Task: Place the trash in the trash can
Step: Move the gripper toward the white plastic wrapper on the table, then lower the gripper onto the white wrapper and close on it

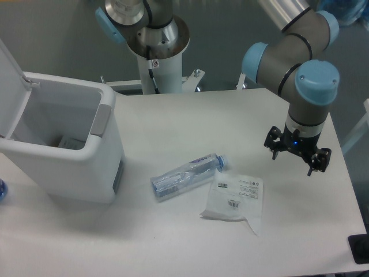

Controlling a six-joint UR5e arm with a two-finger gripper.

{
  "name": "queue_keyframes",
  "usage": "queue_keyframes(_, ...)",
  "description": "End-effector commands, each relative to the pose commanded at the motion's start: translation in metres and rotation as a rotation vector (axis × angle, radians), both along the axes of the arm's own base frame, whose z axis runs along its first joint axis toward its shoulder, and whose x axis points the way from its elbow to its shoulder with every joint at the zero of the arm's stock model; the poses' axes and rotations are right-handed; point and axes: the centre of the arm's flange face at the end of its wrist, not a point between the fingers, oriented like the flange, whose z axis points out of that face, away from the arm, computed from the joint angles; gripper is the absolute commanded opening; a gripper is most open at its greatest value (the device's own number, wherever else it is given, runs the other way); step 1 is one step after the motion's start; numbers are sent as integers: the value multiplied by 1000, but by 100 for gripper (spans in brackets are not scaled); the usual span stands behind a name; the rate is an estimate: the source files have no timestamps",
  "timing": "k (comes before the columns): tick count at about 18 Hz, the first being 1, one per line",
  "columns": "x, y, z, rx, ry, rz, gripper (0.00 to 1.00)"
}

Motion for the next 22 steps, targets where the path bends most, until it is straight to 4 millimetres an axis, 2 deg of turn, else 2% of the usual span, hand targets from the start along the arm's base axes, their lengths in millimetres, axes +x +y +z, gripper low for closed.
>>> queue_keyframes(4, 6, 3, -4, -4, -8, 2, 100)
queue_keyframes(7, 20, 17, -14, -4, -12, -18, 100)
queue_keyframes(10, 37, 40, -18, 27, -6, 94, 100)
queue_keyframes(12, 51, 56, -31, 2, -13, 113, 100)
queue_keyframes(13, 59, 64, -34, -31, -2, 114, 100)
queue_keyframes(15, 89, 96, -47, -71, 6, 115, 100)
queue_keyframes(16, 98, 102, -52, -74, 1, 141, 100)
queue_keyframes(22, 121, 126, -51, -47, -5, 252, 100)
